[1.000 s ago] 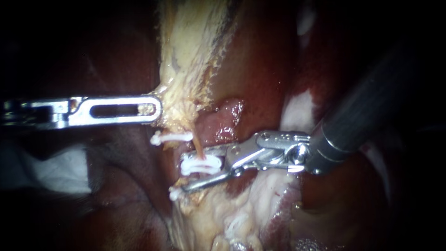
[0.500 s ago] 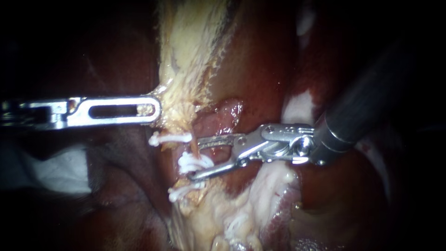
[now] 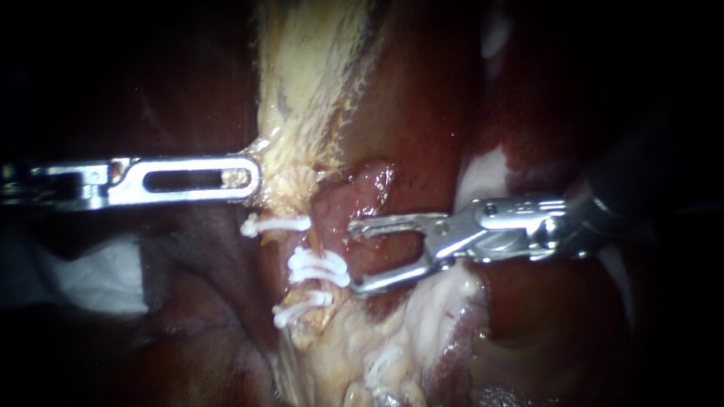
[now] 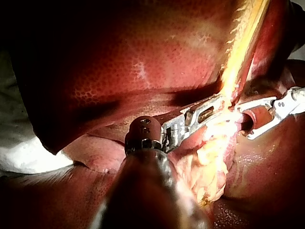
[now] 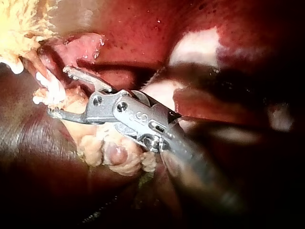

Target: Going back second clip right tube

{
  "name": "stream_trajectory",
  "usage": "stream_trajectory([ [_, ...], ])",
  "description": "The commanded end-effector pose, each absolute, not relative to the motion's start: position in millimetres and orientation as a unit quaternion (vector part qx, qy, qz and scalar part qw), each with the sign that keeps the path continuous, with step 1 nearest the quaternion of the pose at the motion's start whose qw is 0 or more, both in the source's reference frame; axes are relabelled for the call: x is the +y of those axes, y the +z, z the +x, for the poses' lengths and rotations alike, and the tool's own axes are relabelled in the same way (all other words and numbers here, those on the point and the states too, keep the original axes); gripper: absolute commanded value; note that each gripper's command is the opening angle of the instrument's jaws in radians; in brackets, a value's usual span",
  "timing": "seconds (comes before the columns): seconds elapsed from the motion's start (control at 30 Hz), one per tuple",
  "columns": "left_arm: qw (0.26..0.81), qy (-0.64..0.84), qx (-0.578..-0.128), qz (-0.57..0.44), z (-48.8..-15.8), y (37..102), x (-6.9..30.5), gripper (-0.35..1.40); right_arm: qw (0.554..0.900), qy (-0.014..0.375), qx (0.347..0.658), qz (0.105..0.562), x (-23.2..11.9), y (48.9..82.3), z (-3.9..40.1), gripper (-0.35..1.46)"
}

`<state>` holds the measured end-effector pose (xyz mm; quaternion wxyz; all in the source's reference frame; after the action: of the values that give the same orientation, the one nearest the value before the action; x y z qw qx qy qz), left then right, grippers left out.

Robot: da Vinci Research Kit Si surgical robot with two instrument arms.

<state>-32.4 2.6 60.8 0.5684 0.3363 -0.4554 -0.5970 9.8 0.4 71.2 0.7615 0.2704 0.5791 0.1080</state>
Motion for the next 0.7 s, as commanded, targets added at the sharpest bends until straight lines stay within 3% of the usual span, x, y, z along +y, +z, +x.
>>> stream_trajectory([
  [0.03,0.569,-0.597,-0.456,0.336,-32.4,61.0,2.6,-0.35,0.763,0.104,0.580,0.264,0.6,70.8,9.1,0.60],
  [0.37,0.569,-0.596,-0.456,0.336,-32.4,61.4,2.7,-0.35,0.773,0.079,0.585,0.233,0.8,68.5,2.1,0.60],
  [0.7,0.569,-0.597,-0.457,0.333,-33.1,62.6,2.8,-0.35,0.772,0.080,0.586,0.232,0.8,66.5,0.5,0.60],
])
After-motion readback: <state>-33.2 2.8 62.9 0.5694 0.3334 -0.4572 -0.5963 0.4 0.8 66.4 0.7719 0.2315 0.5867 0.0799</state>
